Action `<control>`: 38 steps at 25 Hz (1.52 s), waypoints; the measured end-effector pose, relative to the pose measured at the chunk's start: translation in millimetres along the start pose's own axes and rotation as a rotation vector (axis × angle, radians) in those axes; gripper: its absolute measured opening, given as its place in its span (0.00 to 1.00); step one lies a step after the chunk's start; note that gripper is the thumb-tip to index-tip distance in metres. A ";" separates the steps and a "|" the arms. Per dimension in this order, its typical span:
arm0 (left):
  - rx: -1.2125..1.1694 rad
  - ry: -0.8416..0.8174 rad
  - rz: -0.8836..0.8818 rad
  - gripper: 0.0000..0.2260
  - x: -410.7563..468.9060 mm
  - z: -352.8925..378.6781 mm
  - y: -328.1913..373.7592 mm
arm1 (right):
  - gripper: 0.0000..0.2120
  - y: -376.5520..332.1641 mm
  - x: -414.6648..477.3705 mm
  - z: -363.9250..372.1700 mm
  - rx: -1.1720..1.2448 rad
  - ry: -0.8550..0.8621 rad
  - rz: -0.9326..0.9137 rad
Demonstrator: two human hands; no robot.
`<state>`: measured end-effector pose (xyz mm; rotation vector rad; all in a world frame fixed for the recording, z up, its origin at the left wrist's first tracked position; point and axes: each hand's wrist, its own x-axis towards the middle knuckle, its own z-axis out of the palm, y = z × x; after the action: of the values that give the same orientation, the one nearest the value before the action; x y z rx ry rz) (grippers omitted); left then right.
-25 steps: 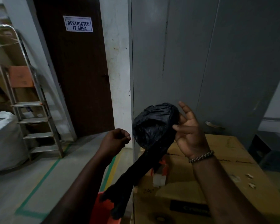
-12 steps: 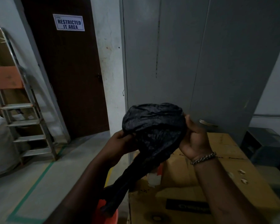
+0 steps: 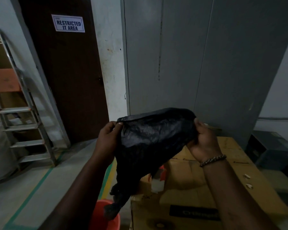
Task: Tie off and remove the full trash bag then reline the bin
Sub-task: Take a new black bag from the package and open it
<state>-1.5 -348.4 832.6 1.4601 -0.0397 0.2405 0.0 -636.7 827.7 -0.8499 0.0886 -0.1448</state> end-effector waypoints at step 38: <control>-0.138 -0.093 -0.146 0.13 -4.6 -39.9 14.3 | 0.07 -8.4 8.4 3.4 -0.329 0.079 -0.147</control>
<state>-13.4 -308.3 841.2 1.3295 -0.0245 0.0491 7.9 -641.0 836.0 -1.1793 0.1258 -0.3081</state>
